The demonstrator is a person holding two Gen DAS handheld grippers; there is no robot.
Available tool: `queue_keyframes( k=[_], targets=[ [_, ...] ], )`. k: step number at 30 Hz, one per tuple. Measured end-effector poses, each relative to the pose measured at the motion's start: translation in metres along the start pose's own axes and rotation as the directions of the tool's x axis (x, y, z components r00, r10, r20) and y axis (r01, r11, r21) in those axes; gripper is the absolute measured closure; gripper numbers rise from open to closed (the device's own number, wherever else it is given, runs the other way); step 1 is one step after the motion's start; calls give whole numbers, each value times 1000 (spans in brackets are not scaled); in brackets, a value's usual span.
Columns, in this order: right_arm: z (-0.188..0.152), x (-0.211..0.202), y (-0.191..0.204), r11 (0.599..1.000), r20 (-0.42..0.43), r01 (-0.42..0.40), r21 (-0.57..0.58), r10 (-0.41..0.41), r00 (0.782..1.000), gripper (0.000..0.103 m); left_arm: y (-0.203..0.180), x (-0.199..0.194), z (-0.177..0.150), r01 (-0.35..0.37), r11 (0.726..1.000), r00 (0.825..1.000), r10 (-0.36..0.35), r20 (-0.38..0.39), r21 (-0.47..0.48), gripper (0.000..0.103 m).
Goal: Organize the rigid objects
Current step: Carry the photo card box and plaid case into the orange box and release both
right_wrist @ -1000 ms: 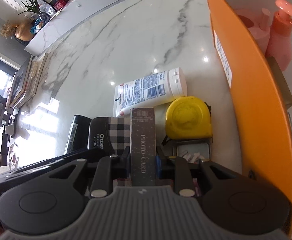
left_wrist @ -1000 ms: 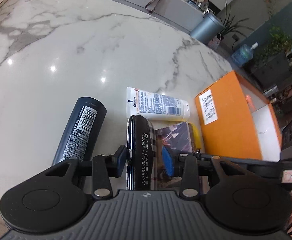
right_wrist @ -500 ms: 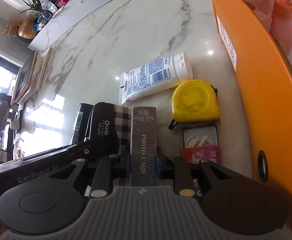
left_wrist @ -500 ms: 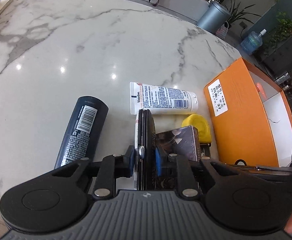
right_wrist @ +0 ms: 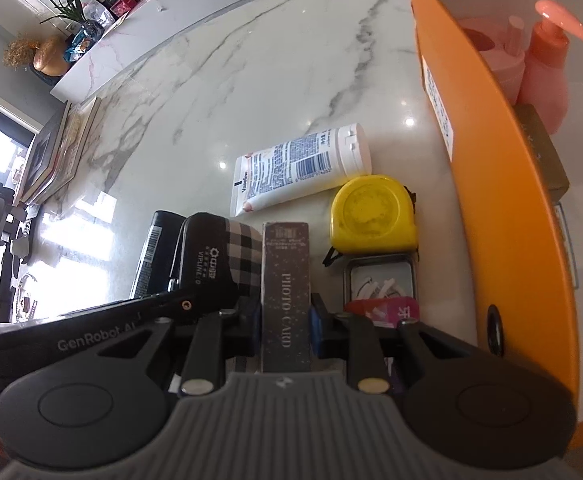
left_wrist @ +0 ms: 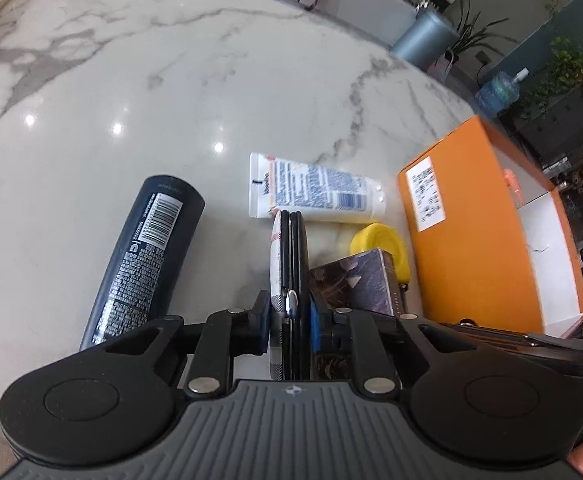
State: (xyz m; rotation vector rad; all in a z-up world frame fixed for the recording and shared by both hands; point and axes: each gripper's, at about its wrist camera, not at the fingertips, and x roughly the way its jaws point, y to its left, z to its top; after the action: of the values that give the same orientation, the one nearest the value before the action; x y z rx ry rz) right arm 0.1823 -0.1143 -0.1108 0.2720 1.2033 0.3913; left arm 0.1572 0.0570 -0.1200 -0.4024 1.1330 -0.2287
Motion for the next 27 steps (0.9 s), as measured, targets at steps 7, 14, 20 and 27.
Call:
queue_keyframes(
  k=[7, 14, 20, 27],
  targets=[
    [-2, -51, 14, 996, 111, -45, -80, 54, 992, 80, -18, -54, -1, 45, 999, 994, -42, 102, -18, 83],
    [-2, -125, -12, 989, 234, -141, -51, 149, 961, 80, -72, -86, 7, 141, 990, 973, -143, 182, 23, 83],
    [4, -180, -74, 990, 317, -135, 41, 115, 941, 79, -129, -60, 16, 238, 971, 961, -240, 139, 34, 83],
    [11, -209, -152, 985, 332, -39, 169, -20, 943, 79, -190, 6, 16, 272, 962, 962, -273, 20, 29, 83]
  ],
)
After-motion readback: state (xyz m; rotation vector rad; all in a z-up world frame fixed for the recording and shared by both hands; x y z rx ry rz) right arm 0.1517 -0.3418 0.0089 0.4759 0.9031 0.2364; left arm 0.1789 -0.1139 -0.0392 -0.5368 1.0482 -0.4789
